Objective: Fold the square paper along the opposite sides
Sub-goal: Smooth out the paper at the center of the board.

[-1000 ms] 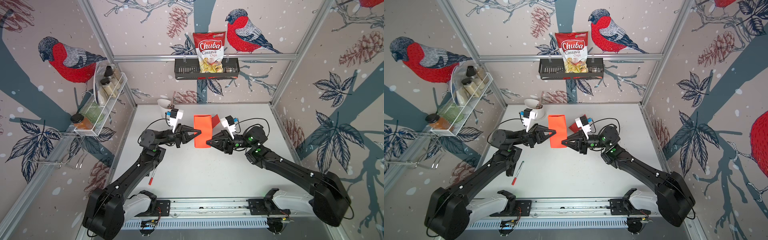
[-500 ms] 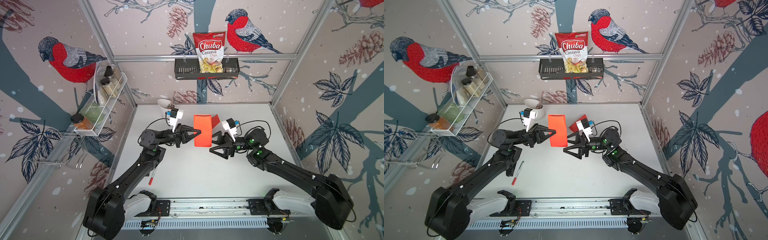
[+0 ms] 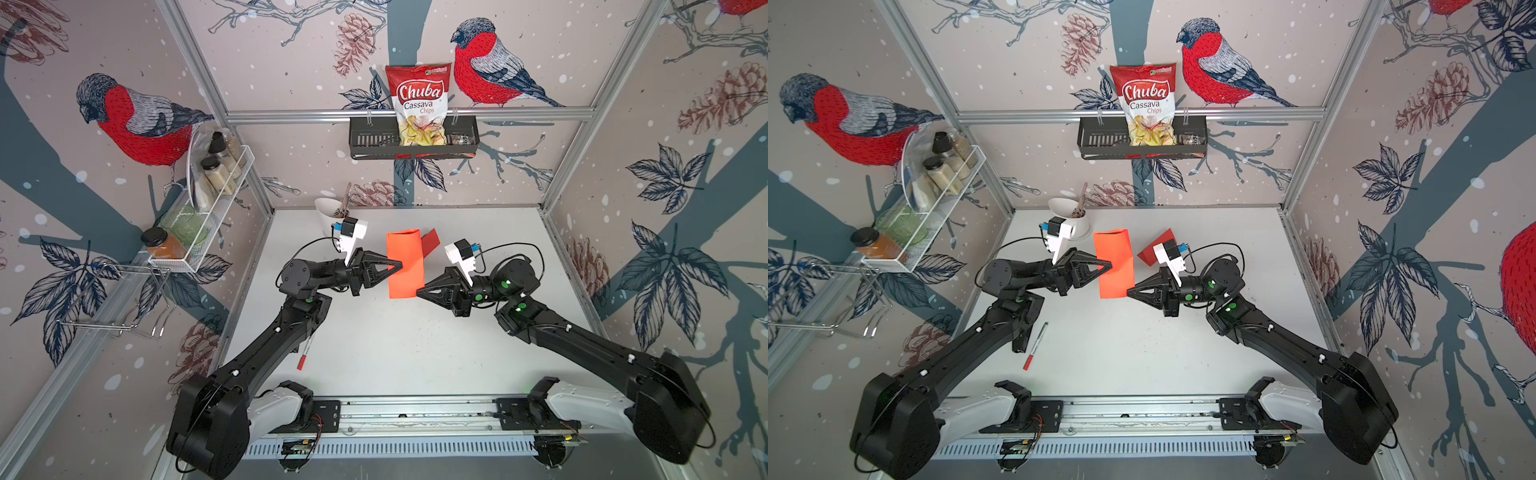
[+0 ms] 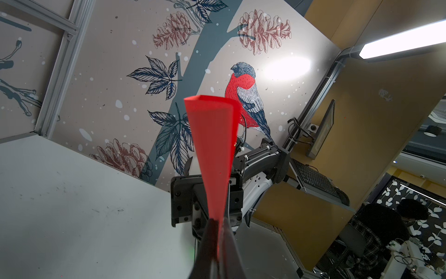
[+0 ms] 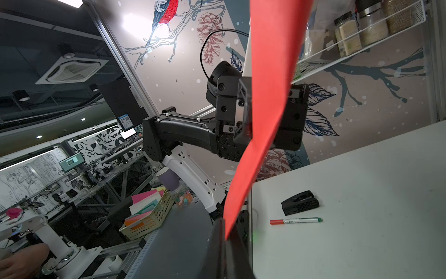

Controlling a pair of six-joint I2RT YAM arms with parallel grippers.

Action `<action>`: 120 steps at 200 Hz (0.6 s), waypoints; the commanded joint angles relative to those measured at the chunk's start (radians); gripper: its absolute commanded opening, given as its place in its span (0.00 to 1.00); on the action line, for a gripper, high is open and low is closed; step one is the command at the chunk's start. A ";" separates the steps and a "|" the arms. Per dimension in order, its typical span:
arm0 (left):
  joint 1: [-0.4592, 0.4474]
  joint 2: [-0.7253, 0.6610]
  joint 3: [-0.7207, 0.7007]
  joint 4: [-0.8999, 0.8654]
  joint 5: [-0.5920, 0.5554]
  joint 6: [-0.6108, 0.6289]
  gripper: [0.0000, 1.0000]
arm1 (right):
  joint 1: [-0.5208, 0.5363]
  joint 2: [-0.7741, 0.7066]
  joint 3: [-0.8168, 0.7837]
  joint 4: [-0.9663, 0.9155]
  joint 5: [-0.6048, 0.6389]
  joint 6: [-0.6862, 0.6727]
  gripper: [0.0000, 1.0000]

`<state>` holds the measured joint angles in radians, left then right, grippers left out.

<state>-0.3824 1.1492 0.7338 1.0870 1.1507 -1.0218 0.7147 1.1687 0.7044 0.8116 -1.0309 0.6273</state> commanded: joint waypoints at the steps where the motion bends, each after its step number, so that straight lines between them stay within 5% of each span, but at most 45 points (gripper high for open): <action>1: 0.006 0.000 0.003 0.050 0.002 -0.009 0.00 | 0.000 -0.010 -0.002 -0.009 -0.021 -0.031 0.00; 10: 0.006 0.000 0.004 0.050 0.002 -0.011 0.00 | -0.004 -0.011 0.001 -0.016 -0.021 -0.032 0.13; 19: 0.006 0.001 0.003 0.057 0.006 -0.016 0.00 | -0.010 -0.011 0.006 -0.021 -0.017 -0.029 0.54; 23: 0.006 0.000 0.003 0.063 0.007 -0.020 0.00 | -0.014 -0.010 0.008 -0.024 -0.009 -0.026 0.64; 48: 0.005 -0.005 -0.003 0.089 0.013 -0.040 0.00 | -0.055 0.004 0.041 0.004 0.014 0.031 0.98; 92: -0.011 -0.007 -0.023 0.085 0.014 -0.031 0.00 | -0.069 0.080 0.188 0.036 0.034 0.081 0.96; 120: -0.010 -0.014 -0.035 0.056 0.013 -0.006 0.00 | -0.072 0.149 0.253 0.104 0.034 0.156 0.84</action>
<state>-0.3920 1.1446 0.7059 1.1244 1.1519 -1.0492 0.6464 1.2800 0.9173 0.8333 -1.0096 0.7086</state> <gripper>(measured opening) 0.049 0.904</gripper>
